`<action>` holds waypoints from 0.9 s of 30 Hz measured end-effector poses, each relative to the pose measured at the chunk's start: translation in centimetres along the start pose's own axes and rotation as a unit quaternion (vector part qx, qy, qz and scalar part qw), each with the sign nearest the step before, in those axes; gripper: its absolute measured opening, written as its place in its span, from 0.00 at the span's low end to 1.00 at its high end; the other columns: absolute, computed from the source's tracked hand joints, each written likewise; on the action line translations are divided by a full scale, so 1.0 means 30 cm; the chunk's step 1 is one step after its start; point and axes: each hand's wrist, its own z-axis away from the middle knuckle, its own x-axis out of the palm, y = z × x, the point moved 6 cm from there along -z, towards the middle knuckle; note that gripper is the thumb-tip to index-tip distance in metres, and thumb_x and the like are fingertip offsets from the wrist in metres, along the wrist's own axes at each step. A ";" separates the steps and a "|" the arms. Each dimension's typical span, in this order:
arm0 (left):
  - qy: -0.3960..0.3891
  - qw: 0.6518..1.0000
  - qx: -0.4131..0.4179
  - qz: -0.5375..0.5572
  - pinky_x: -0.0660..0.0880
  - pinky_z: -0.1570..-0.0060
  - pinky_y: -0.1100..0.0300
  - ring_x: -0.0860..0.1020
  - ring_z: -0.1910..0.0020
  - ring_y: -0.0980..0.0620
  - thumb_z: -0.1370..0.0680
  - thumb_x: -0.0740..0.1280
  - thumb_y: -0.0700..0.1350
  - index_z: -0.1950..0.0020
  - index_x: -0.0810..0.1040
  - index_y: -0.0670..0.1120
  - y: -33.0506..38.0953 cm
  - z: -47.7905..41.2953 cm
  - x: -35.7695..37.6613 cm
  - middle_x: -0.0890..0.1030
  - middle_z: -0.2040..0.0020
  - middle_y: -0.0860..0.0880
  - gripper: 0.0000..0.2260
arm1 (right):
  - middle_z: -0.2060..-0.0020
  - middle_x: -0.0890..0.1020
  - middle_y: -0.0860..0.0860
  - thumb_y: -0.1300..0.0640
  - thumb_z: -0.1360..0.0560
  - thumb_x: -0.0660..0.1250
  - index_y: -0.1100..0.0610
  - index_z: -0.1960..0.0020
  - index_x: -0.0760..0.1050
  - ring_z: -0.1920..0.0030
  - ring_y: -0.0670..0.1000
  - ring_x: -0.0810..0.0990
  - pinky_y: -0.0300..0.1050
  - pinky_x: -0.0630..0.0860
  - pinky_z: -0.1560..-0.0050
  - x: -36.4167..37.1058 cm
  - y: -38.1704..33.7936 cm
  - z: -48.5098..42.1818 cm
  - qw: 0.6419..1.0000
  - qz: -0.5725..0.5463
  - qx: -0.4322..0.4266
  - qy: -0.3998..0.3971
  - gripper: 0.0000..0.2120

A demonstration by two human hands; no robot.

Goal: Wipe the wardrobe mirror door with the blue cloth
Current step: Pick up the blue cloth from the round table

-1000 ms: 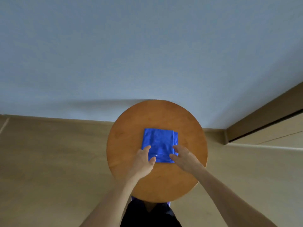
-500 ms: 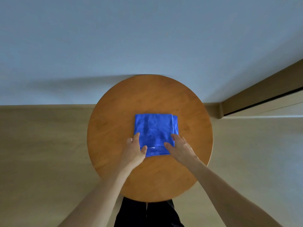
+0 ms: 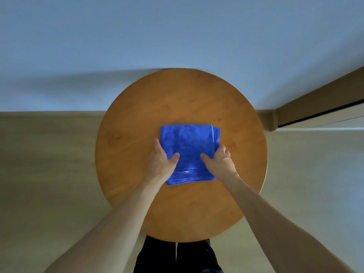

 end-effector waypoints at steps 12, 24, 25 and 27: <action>-0.024 0.993 -0.062 0.093 0.79 0.50 0.46 0.80 0.55 0.47 0.21 0.65 0.41 0.43 0.70 0.47 0.011 0.080 -0.013 0.79 0.50 0.48 0.08 | 0.51 0.79 0.52 0.55 0.28 0.68 0.55 0.43 0.71 0.53 0.54 0.80 0.54 0.81 0.51 -0.025 0.025 0.069 0.988 -0.138 0.029 -0.062 0.15; 0.070 0.978 -0.027 0.195 0.71 0.65 0.58 0.76 0.64 0.53 0.22 0.63 0.42 0.49 0.69 0.56 0.133 0.392 -0.250 0.79 0.56 0.51 0.09 | 0.50 0.83 0.51 0.44 0.28 0.74 0.53 0.44 0.76 0.51 0.53 0.83 0.56 0.83 0.48 -0.213 -0.151 0.364 0.971 -0.199 -0.080 -0.101 0.18; 0.084 0.974 -0.024 0.208 0.71 0.66 0.58 0.76 0.65 0.53 0.23 0.63 0.42 0.49 0.70 0.56 0.135 0.426 -0.285 0.79 0.57 0.51 0.08 | 0.50 0.84 0.51 0.44 0.28 0.75 0.53 0.44 0.77 0.51 0.53 0.84 0.55 0.83 0.49 -0.226 -0.178 0.400 0.967 -0.210 -0.089 -0.110 0.18; 0.110 0.966 -0.017 0.233 0.74 0.65 0.56 0.77 0.65 0.52 0.22 0.63 0.43 0.47 0.71 0.55 0.135 0.495 -0.352 0.79 0.57 0.51 0.08 | 0.50 0.85 0.52 0.48 0.28 0.76 0.55 0.43 0.78 0.51 0.54 0.85 0.55 0.84 0.48 -0.239 -0.235 0.466 0.961 -0.222 -0.105 -0.127 0.18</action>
